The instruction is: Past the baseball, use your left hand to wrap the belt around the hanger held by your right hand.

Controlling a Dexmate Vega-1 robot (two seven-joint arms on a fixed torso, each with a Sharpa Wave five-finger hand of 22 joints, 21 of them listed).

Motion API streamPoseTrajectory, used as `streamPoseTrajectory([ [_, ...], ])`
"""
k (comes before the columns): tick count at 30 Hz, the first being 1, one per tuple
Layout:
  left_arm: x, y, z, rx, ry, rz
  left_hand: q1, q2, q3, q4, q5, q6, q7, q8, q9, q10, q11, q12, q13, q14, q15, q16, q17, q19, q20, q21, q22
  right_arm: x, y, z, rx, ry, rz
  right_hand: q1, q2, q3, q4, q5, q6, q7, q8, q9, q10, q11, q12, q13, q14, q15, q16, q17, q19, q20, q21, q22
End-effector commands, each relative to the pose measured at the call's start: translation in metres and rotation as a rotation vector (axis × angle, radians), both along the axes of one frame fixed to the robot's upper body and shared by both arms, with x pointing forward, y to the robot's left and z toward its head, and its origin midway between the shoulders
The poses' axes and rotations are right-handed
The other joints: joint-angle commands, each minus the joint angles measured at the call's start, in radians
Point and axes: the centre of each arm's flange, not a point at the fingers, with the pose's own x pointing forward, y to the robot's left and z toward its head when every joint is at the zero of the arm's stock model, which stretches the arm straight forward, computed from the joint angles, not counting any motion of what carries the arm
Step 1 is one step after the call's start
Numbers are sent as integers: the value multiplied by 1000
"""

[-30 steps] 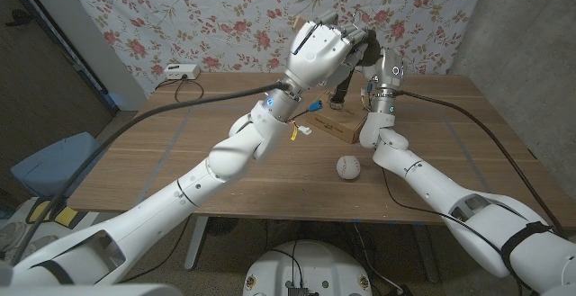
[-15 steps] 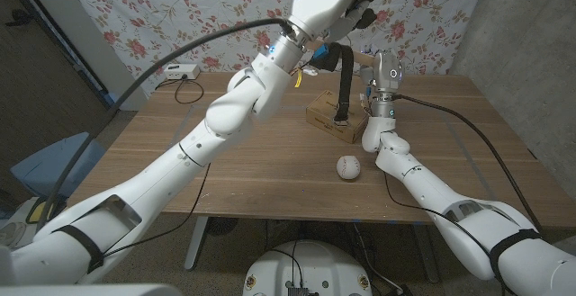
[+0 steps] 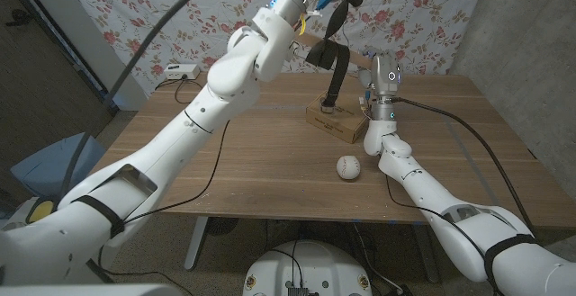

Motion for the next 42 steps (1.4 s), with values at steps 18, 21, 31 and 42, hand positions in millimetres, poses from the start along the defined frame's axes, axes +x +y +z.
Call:
streamPoseTrajectory([
  [18,70,14,96,-173,524,99,35,22,39,-51,-32,34,29,-23,-18,77,-27,-23,-28,43,-3,-20,-38,47,-137,26,5,-15,5,-10,-146,-59,42,-3,-2,-13,3,7,-9,-12,2,-3,-18,2,-6,2,-18,-67,6,7,-23,-145,-13,1],
  [21,76,12,101,-173,540,140,34,25,41,-53,-40,36,33,-28,-21,79,-27,-25,-30,46,-3,-23,-43,51,-136,29,5,-16,6,-10,-159,-63,46,-3,-2,-13,4,8,-9,-11,1,-4,-19,2,-6,2,-19,-67,6,7,-25,-144,-13,3],
  [31,104,12,104,-174,642,278,37,26,45,-65,-55,34,35,-42,-29,85,-20,-31,-40,54,-3,-30,-58,60,-138,36,5,-22,9,-7,-180,-84,67,-5,-1,-17,5,12,-12,-12,1,-6,-23,0,-6,2,-27,-67,5,6,-28,-146,-13,4],
  [42,119,14,102,-129,845,505,33,29,50,-73,-74,36,38,-58,-38,85,-20,-38,-45,55,-2,-37,-67,67,-139,41,4,-22,7,-2,-180,-91,75,-5,1,-20,6,15,-13,-14,3,-6,-26,-1,-5,2,-31,-68,5,6,-29,-146,-14,3],
])
